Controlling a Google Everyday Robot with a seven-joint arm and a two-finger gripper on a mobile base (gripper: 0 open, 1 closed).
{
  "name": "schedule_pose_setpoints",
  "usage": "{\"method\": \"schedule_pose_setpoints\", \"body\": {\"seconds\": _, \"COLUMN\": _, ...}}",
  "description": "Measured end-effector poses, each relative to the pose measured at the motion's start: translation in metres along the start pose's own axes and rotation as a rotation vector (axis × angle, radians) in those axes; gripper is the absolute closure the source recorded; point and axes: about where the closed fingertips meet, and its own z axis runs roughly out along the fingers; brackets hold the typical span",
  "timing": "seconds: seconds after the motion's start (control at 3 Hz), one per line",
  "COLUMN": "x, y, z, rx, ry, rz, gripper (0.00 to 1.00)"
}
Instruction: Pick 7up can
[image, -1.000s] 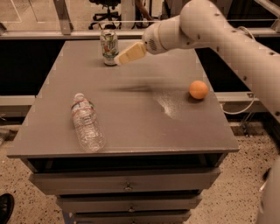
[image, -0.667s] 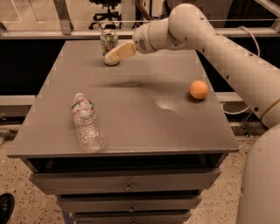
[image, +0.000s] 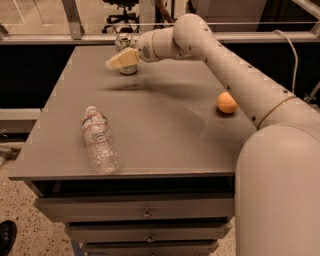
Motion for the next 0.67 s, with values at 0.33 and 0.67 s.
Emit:
{"method": "schedule_pose_setpoints", "body": {"seconds": 0.33, "x": 0.0062, "y": -0.0076, "z": 0.0149, "rx": -0.002, "ry": -0.017, "rz": 0.022, "gripper": 0.15}}
{"method": "schedule_pose_setpoints", "body": {"seconds": 0.67, "x": 0.0111, "y": -0.0124, "z": 0.0171, "rx": 0.002, "ry": -0.028, "rz": 0.037, "gripper": 0.38}}
